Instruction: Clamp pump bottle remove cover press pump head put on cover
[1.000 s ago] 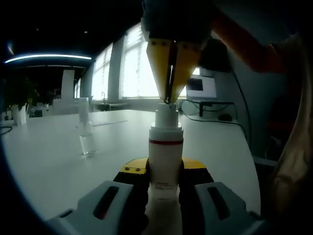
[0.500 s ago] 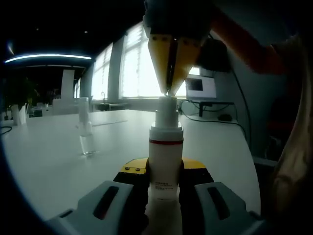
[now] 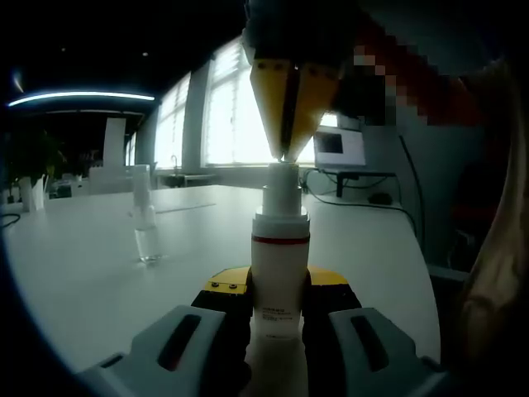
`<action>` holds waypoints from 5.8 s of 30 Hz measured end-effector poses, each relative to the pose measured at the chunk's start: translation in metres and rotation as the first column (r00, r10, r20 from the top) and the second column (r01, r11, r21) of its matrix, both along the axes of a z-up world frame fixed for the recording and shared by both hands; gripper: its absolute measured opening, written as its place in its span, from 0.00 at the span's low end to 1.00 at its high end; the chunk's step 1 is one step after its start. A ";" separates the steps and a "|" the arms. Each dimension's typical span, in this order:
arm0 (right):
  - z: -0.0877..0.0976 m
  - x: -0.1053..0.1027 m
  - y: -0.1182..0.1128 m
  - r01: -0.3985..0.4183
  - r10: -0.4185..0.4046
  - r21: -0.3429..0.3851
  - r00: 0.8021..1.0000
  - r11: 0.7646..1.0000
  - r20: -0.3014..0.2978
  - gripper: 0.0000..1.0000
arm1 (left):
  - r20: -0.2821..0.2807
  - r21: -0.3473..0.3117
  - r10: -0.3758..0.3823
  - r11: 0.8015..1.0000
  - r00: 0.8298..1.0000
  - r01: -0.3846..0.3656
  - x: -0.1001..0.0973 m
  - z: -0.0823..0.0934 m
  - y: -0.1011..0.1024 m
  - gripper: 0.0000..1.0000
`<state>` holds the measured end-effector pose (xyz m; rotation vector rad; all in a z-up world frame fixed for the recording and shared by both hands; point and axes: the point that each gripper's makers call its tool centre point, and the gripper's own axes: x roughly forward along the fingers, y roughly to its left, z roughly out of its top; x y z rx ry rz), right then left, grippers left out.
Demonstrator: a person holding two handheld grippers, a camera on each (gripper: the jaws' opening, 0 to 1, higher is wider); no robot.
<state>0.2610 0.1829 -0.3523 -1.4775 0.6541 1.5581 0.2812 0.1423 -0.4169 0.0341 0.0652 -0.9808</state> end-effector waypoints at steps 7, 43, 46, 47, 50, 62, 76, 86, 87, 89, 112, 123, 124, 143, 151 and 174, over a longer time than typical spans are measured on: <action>0.000 0.000 0.000 0.001 -0.001 -0.001 1.000 1.000 -0.003 0.00 | 0.001 0.000 0.000 1.000 1.000 0.000 0.000 0.000 0.000 0.14; -0.006 0.000 0.000 -0.016 0.016 -0.048 1.000 0.999 0.003 0.00 | 0.002 0.001 0.008 1.000 1.000 -0.008 0.000 0.000 0.001 0.14; -0.005 0.000 -0.001 -0.013 0.013 -0.043 1.000 0.999 0.004 0.00 | 0.001 0.001 0.009 1.000 1.000 -0.009 0.000 0.000 0.001 0.14; -0.004 0.000 -0.001 -0.018 0.018 -0.044 1.000 0.999 0.006 0.00 | 0.002 0.001 0.009 1.000 1.000 -0.009 0.000 0.000 0.001 0.14; -0.002 0.000 -0.001 -0.013 0.014 -0.046 1.000 0.999 0.010 0.00 | 0.002 0.001 0.009 1.000 1.000 -0.009 0.000 0.000 0.001 0.14; 0.000 0.000 -0.001 -0.016 0.016 -0.012 1.000 1.000 0.017 0.00 | 0.001 0.001 0.008 1.000 1.000 -0.008 -0.003 0.000 -0.001 0.14; 0.000 0.000 0.000 -0.017 0.017 -0.008 1.000 1.000 0.021 0.00 | 0.002 0.001 0.008 1.000 1.000 -0.008 -0.002 0.000 0.000 0.14; 0.000 0.000 0.000 -0.017 0.017 -0.009 1.000 1.000 0.017 0.00 | 0.003 0.001 0.008 1.000 1.000 -0.008 -0.001 0.000 0.000 0.14; 0.000 0.000 0.000 -0.016 0.016 -0.010 1.000 1.000 0.016 0.00 | 0.003 0.001 0.008 1.000 1.000 -0.008 -0.001 0.000 0.000 0.14; 0.000 0.000 0.000 -0.011 0.011 -0.012 1.000 1.000 0.014 0.00 | 0.002 0.001 0.008 1.000 1.000 -0.008 -0.001 0.000 0.000 0.14; -0.006 -0.001 0.000 0.001 -0.001 -0.026 1.000 1.000 -0.007 0.00 | 0.003 0.002 0.008 1.000 1.000 -0.008 -0.001 0.000 0.001 0.14; -0.004 -0.001 0.000 0.007 -0.007 -0.005 1.000 1.000 0.002 0.00 | 0.002 0.001 0.008 1.000 1.000 -0.008 0.000 0.000 0.001 0.14; -0.004 -0.001 0.000 0.008 -0.008 -0.005 1.000 1.000 0.002 0.00 | 0.002 0.001 0.008 1.000 1.000 -0.008 0.000 0.000 0.001 0.14; 0.000 0.000 0.000 -0.001 0.001 0.002 1.000 1.000 0.020 0.00 | 0.001 -0.001 0.009 1.000 1.000 -0.009 0.000 0.000 0.000 0.14; 0.000 0.000 0.000 0.004 -0.004 -0.002 1.000 1.000 0.019 0.00 | 0.003 -0.001 0.008 1.000 1.000 -0.008 0.000 0.000 0.000 0.14; -0.006 0.000 0.001 0.018 -0.018 -0.016 1.000 1.000 0.015 0.00 | 0.002 -0.002 0.007 1.000 1.000 -0.007 -0.002 0.000 0.000 0.14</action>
